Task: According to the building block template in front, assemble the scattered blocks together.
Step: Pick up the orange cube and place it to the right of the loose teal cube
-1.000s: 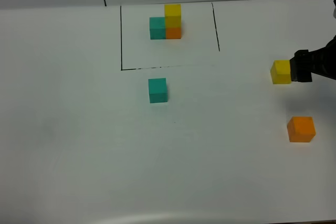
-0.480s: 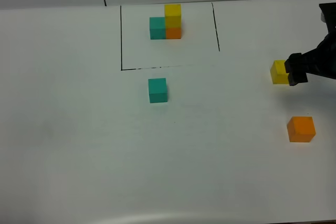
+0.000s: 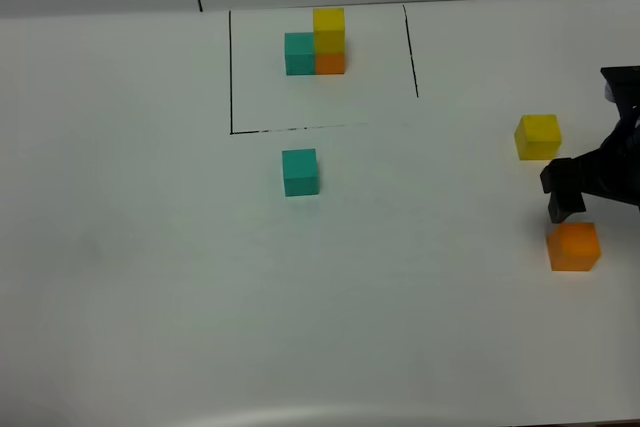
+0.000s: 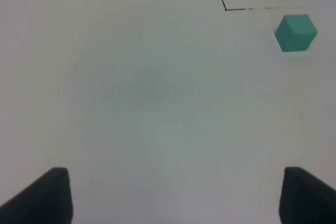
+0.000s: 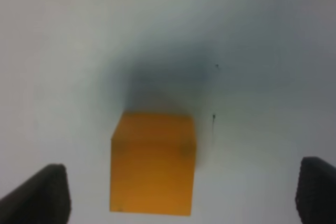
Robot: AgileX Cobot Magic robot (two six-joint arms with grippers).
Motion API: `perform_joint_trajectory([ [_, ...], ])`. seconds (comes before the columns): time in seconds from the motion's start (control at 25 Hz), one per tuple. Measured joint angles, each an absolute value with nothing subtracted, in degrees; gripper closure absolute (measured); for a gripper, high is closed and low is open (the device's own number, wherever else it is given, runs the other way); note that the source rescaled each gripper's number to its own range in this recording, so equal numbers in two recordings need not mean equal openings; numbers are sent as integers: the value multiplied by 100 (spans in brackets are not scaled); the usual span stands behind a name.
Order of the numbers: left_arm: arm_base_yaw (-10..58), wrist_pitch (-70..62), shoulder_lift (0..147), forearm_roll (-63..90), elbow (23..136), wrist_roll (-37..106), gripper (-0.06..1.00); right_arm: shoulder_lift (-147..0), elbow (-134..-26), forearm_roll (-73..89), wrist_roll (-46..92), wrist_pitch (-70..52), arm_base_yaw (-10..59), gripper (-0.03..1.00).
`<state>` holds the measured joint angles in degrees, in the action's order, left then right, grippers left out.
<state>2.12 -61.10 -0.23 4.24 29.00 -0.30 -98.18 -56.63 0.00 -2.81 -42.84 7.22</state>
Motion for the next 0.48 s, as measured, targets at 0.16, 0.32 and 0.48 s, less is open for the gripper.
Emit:
perform_joint_trajectory([
  [0.16, 212, -6110, -23, 424, 2900, -30, 9, -9818, -5446, 76, -281, -4123, 722, 2],
  [0.32, 212, -6110, -23, 424, 2900, -30, 9, -9826, -5212, 103, -285, -3806, 722, 2],
  [0.48, 212, -6110, -23, 424, 2900, -30, 9, -9984, -5081, 202, -285, -3607, 722, 2],
])
